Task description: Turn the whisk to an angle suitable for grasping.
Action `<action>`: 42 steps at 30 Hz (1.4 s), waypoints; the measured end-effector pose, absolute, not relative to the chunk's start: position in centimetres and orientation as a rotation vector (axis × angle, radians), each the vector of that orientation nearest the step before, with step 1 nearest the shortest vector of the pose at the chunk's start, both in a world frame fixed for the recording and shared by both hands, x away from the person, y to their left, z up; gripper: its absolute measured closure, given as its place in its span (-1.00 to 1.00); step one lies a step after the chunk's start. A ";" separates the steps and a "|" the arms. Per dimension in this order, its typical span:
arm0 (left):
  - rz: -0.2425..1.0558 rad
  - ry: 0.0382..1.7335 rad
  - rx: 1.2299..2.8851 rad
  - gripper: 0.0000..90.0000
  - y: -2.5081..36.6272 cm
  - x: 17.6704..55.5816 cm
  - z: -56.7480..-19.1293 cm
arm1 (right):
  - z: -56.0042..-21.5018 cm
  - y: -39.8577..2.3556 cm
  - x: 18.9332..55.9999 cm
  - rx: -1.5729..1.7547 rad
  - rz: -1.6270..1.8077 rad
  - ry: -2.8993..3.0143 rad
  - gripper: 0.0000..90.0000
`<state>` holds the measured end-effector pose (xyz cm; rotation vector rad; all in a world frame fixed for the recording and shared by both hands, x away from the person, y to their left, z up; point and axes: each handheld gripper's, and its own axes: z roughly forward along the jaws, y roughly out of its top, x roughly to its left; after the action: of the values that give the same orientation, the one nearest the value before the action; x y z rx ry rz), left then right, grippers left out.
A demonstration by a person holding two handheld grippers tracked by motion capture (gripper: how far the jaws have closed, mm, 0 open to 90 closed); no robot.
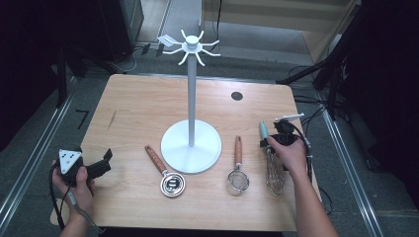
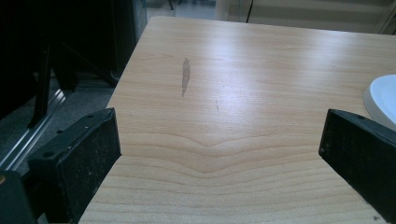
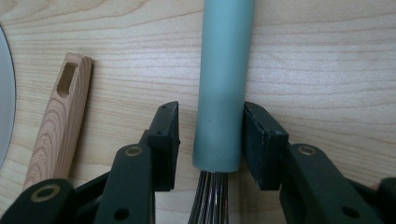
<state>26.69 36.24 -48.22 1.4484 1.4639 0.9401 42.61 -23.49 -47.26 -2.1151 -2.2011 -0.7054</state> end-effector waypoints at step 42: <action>0.897 1.472 1.451 -1.00 36.4 26.8 -48.2 | -46.8 -20.1 43.0 -2.191 -0.368 -2.446 0.59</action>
<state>26.82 36.41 -48.21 1.4508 1.4724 0.8971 42.97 -20.06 -46.75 -2.1911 -2.4464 -0.3682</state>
